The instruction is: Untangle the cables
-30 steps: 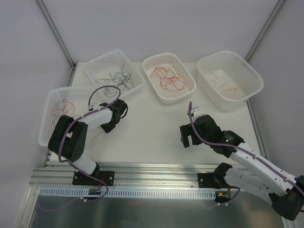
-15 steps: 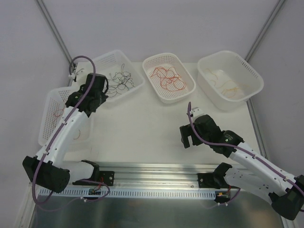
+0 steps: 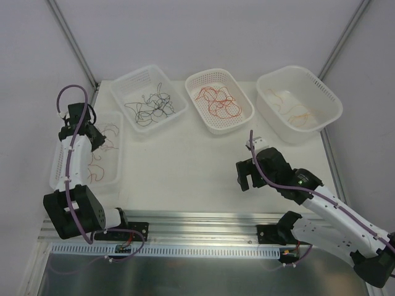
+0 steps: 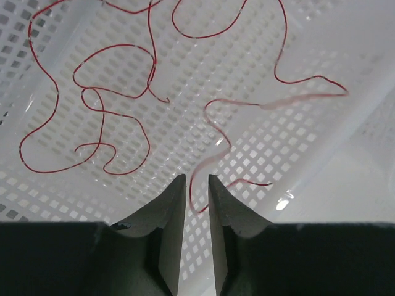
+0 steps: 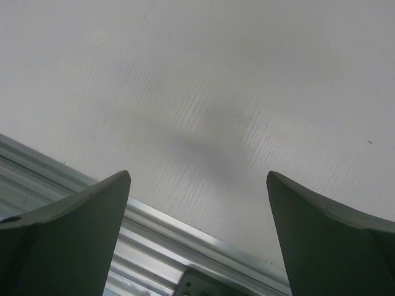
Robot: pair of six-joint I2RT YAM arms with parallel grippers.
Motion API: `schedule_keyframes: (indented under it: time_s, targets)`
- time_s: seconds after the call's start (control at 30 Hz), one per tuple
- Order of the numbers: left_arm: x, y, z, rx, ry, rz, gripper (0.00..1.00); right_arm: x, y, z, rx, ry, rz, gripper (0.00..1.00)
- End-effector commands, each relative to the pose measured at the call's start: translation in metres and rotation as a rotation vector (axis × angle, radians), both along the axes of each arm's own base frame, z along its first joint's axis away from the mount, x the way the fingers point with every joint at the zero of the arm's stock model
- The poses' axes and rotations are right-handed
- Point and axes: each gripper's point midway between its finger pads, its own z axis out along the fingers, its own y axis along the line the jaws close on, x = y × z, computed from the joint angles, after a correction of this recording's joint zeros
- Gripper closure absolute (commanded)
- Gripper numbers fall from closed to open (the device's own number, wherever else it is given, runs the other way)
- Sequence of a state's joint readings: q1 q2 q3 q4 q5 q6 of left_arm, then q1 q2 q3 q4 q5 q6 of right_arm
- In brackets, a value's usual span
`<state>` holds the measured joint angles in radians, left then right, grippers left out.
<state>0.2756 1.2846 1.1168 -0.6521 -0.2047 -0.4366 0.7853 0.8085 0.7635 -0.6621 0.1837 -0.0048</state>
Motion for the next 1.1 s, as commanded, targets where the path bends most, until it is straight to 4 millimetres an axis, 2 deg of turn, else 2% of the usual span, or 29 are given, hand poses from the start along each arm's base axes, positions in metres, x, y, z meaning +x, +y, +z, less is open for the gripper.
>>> schedule_keyframes:
  time_s: [0.0, 0.07, 0.1, 0.17, 0.2, 0.3, 0.33, 0.37, 0.4, 0.53, 0.57, 0.6, 0.63, 0.67, 0.7, 0.73, 0.77, 0.8, 0.83, 0.9, 0.93, 0.97, 1.07]
  targets:
    - [0.000, -0.002, -0.005, -0.066, -0.028, -0.048, 0.77, 0.003, -0.008, 0.022, 0.000, -0.052, -0.027, 0.03]
    - [-0.005, 0.006, 0.001, -0.068, -0.065, -0.015, 0.67, 0.005, -0.013, 0.030, -0.010, -0.081, -0.039, 0.03]
    - [-0.006, 0.008, 0.004, -0.069, -0.075, -0.012, 0.56, 0.004, -0.017, 0.032, -0.021, -0.084, -0.044, 0.03]
    - [-0.010, 0.013, 0.009, -0.063, -0.097, 0.007, 0.46, 0.005, -0.022, 0.041, -0.028, -0.107, -0.055, 0.03]
    - [-0.010, 0.011, 0.011, -0.072, -0.106, 0.000, 0.37, 0.004, -0.024, 0.042, -0.035, -0.107, -0.057, 0.03]
    - [-0.014, 0.005, 0.019, -0.080, -0.141, -0.020, 0.27, 0.002, -0.032, 0.054, -0.033, -0.134, -0.071, 0.03]
    - [-0.017, 0.003, 0.020, -0.077, -0.148, -0.031, 0.15, 0.001, -0.035, 0.057, -0.032, -0.142, -0.077, 0.03]
    - [-0.021, 0.001, 0.030, -0.061, -0.178, -0.040, 0.07, 0.002, -0.039, 0.061, -0.038, -0.156, -0.092, 0.03]
    - [-0.024, 0.000, 0.035, -0.049, -0.196, -0.046, 0.01, -0.001, -0.045, 0.064, -0.037, -0.164, -0.104, 0.03]
    - [-0.030, -0.034, 0.072, -0.092, -0.339, -0.191, 0.01, -0.003, -0.065, 0.085, -0.037, -0.229, -0.169, 0.03]
    - [-0.036, -0.043, 0.086, -0.090, -0.391, -0.227, 0.01, -0.002, -0.073, 0.089, -0.050, -0.252, -0.204, 0.03]
    - [-0.040, -0.051, 0.092, -0.098, -0.410, -0.254, 0.01, -0.004, -0.080, 0.091, -0.064, -0.255, -0.222, 0.03]
    - [-0.043, -0.058, 0.103, -0.091, -0.442, -0.290, 0.01, -0.006, -0.086, 0.100, -0.048, -0.278, -0.250, 0.03]
    - [-0.051, -0.070, 0.118, -0.082, -0.493, -0.340, 0.01, -0.007, -0.097, 0.103, -0.072, -0.291, -0.280, 0.03]
    - [-0.058, -0.082, 0.122, -0.074, -0.496, -0.398, 0.01, -0.010, -0.102, 0.108, -0.050, -0.302, -0.314, 0.03]
    - [-0.069, -0.090, 0.140, -0.032, -0.545, -0.435, 0.01, -0.011, -0.111, 0.118, -0.047, -0.329, -0.348, 0.03]
    - [-0.077, -0.102, 0.145, -0.009, -0.552, -0.501, 0.01, -0.015, -0.118, 0.121, -0.054, -0.333, -0.364, 0.03]
    - [-0.087, -0.107, 0.148, 0.015, -0.552, -0.529, 0.01, -0.018, -0.124, 0.125, -0.048, -0.344, -0.383, 0.03]
    - [-0.103, -0.113, 0.163, 0.069, -0.602, -0.562, 0.01, -0.021, -0.132, 0.130, -0.037, -0.366, -0.406, 0.03]
    - [-0.122, -0.115, 0.170, 0.145, -0.609, -0.605, 0.01, -0.027, -0.143, 0.135, -0.031, -0.384, -0.434, 0.03]
    - [-0.140, -0.116, 0.170, 0.154, -0.584, -0.610, 0.01, -0.030, -0.149, 0.138, -0.011, -0.400, -0.455, 0.03]
    - [-0.146, -0.104, 0.169, 0.196, -0.565, -0.563, 0.01, -0.033, -0.153, 0.139, -0.006, -0.404, -0.464, 0.03]
    - [-0.168, -0.097, 0.160, 0.227, -0.576, -0.534, 0.01, -0.041, -0.166, 0.141, 0.017, -0.424, -0.508, 0.03]
